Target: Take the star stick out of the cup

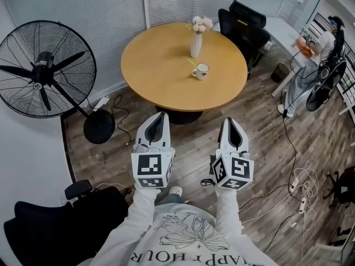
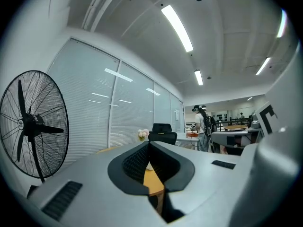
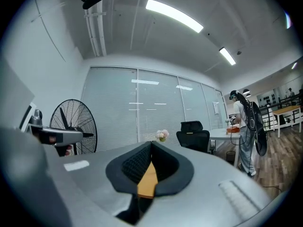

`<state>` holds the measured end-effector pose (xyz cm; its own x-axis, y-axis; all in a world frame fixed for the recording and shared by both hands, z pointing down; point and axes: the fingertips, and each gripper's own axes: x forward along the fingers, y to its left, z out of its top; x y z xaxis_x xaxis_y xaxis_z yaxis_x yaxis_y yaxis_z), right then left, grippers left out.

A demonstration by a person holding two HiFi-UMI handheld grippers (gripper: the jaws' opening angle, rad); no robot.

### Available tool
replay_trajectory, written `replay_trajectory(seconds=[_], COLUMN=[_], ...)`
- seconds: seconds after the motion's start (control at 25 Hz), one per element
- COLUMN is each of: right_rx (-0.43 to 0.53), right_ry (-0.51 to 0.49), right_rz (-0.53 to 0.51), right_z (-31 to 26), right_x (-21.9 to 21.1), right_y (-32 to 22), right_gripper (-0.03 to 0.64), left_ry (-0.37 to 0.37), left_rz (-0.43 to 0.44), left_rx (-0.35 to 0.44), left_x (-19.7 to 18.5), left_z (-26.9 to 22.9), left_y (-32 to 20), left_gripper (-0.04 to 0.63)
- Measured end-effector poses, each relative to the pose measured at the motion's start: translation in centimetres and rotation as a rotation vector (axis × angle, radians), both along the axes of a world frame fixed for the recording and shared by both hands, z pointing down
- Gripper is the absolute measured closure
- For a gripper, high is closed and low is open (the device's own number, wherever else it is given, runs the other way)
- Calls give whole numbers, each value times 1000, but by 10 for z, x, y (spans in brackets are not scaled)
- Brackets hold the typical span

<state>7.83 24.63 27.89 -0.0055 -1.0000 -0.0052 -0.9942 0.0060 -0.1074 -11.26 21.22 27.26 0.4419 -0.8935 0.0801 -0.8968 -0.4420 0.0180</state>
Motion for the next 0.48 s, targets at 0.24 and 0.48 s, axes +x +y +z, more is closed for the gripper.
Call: replay_trajectory(seconds=[0.24, 0.48], right_rx=[-13, -25], right_ry=[-6, 10], right_rz=[15, 12], right_z=[7, 8], right_x=[-13, -17], right_y=[-13, -23], right_gripper=[606, 606], left_ry=[-5, -8], left_rz=[19, 21], left_rx=[-11, -27], left_x=[-12, -15], left_z=[8, 15], left_y=[-15, -25], left_gripper=[589, 589])
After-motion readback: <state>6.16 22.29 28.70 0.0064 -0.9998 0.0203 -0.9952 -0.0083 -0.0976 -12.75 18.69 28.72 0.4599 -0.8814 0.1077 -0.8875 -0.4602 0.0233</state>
